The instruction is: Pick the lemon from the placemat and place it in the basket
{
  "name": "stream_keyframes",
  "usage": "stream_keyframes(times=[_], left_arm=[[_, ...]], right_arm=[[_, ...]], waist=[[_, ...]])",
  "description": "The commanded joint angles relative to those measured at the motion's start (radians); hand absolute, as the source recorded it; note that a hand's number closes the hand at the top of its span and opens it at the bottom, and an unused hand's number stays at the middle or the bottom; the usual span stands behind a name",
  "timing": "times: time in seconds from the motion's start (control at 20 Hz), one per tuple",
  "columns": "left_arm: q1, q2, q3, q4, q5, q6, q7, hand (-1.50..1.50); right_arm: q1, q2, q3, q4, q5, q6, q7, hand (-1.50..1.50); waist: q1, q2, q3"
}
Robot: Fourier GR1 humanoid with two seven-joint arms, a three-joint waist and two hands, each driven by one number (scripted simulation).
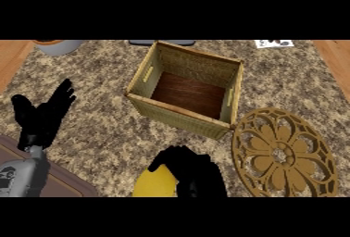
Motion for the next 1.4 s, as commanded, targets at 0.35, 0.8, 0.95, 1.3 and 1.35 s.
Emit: stream_keyframes(times=[0.35, 0.8, 0.95, 1.3, 1.35], left_arm=[[-0.031, -0.015, -0.019, 0.002, 0.002, -0.006, 0.015, 0.00], [-0.053, -0.015, -0.029, 0.007, -0.003, -0.017, 0.005, 0.00], [-0.054, -0.014, -0.028, 0.016, -0.004, -0.021, -0.002, 0.00], [-0.065, -0.024, -0.027, 0.024, -0.011, -0.004, 0.009, 0.00], [-0.059, -0.018, -0.020, 0.018, -0.002, -0.012, 0.005, 0.00]], right_arm=[[-0.385, 0.023, -0.141, 0.063, 0.127, 0.047, 0.397, 1.50], [-0.722, 0.023, -0.308, 0.269, 0.139, 0.185, 0.590, 1.50], [-0.839, 0.023, -0.351, 0.327, 0.103, 0.241, 0.653, 1.50], [-1.029, 0.023, -0.383, 0.552, 0.001, 0.201, 0.673, 1.50], [-1.029, 0.023, -0.421, 0.602, -0.001, 0.134, 0.632, 1.50]], waist=[[0.037, 0.010, 0.000], [0.068, 0.016, 0.002], [0.061, 0.015, 0.004], [0.050, 0.026, 0.008], [0.054, 0.030, 0.008]])
